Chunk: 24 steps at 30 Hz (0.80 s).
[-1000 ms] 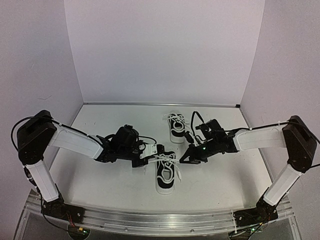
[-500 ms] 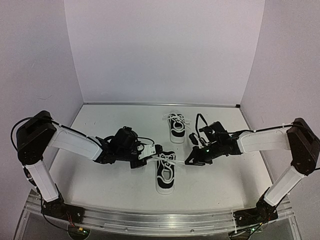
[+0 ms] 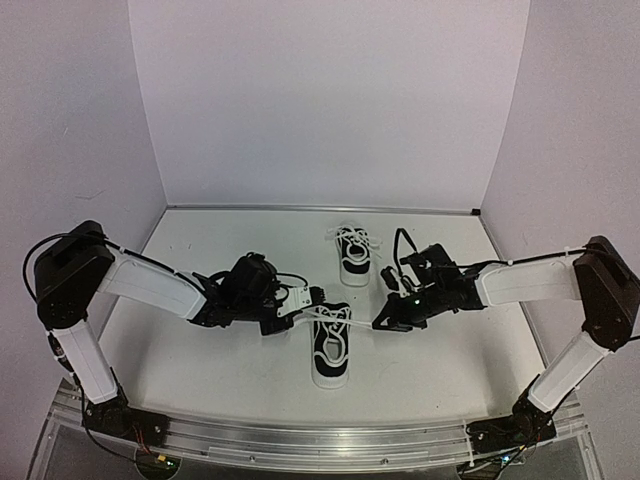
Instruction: Tie the shoes
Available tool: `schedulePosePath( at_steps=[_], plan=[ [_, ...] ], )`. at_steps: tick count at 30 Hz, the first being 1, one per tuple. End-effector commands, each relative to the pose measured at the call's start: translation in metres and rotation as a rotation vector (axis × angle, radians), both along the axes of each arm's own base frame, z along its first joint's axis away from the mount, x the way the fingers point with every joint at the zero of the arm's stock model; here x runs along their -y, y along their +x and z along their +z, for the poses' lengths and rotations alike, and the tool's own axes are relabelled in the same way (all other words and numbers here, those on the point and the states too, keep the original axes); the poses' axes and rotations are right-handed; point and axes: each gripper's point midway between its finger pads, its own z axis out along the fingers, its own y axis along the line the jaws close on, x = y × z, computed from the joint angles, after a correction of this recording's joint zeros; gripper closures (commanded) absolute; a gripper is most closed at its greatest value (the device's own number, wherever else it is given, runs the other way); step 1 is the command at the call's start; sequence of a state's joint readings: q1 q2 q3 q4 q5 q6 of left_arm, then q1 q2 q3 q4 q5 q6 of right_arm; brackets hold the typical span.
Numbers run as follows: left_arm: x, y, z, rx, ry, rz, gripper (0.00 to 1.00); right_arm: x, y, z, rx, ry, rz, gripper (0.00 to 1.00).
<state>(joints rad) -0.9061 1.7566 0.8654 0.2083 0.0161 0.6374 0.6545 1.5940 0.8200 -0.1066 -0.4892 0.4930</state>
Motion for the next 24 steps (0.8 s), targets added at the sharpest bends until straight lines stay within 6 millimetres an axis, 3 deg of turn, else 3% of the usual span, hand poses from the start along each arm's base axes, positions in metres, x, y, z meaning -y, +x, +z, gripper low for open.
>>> schedulePosePath(
  at_steps=[1, 8, 13, 19, 24],
  plan=[
    [-0.013, 0.023, -0.002, 0.005, 0.030, 0.100, 1.00, 0.021, -0.001, -0.011, -0.001, -0.068, -0.034, 1.00],
    [-0.007, 0.032, 0.000, 0.002, 0.031, 0.101, 1.00, 0.015, -0.002, -0.012, -0.011, -0.050, -0.013, 1.00],
    [0.000, 0.031, 0.010, -0.021, -0.007, 0.092, 0.96, -0.003, -0.001, 0.005, 0.000, 0.047, 0.043, 1.00],
    [-0.007, 0.023, 0.025, -0.084, -0.072, 0.156, 0.65, -0.018, -0.002, 0.019, 0.000, 0.111, 0.107, 1.00],
    [-0.025, 0.003, 0.027, -0.168, -0.159, 0.217, 0.58, -0.020, -0.002, 0.019, -0.004, 0.119, 0.116, 1.00]
  ],
)
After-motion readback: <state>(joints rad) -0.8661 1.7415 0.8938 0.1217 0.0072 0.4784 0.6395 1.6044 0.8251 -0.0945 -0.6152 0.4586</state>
